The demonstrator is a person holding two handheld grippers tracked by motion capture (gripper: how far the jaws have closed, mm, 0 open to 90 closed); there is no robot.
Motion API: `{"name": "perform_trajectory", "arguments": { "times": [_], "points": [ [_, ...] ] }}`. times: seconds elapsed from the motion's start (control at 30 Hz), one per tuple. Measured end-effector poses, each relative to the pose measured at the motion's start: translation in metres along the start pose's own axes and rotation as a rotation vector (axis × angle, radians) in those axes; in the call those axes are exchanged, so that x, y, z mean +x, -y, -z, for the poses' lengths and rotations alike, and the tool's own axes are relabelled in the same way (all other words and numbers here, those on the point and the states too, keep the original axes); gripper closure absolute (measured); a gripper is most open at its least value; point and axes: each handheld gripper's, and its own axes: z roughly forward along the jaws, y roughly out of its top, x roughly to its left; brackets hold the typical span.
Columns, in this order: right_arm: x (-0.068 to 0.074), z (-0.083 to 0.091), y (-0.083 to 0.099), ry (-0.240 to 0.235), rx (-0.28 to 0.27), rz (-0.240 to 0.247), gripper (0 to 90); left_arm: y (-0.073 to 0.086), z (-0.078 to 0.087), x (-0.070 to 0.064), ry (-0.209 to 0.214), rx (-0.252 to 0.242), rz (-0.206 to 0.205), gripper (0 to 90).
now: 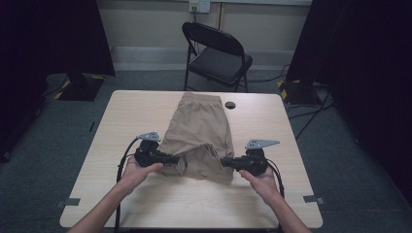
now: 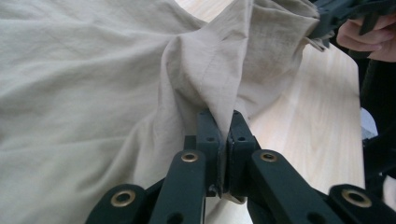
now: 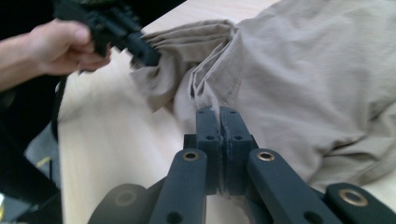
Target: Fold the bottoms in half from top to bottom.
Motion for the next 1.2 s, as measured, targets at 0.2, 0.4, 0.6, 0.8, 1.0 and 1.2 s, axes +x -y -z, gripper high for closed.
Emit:
{"name": "perform_trajectory", "arguments": {
  "times": [0.2,0.4,0.6,0.8,1.0,1.2],
  "points": [
    [-0.03,-0.022,0.01,0.101,0.069,-0.02,87.5,0.006,-0.018,0.025,-0.026,0.031,0.092,86.2],
    [-0.036,-0.027,0.014,0.115,0.056,-0.062,69.9,0.008,-0.026,0.034,-0.026,0.027,0.134,86.1],
    [-0.022,-0.023,0.008,0.114,-0.008,-0.008,50.8,0.007,-0.023,0.032,-0.028,0.008,0.12,86.1],
    [-0.027,-0.026,0.013,0.178,0.049,0.018,52.6,0.007,-0.019,0.029,-0.018,-0.008,0.102,86.1],
    [-0.029,-0.019,0.02,0.21,0.073,0.038,56.9,0.007,-0.018,0.029,-0.013,-0.014,0.101,86.1],
    [-0.026,-0.013,0.025,0.215,0.088,0.067,56.3,0.007,-0.017,0.027,-0.008,-0.023,0.098,86.1]
  ]
}}
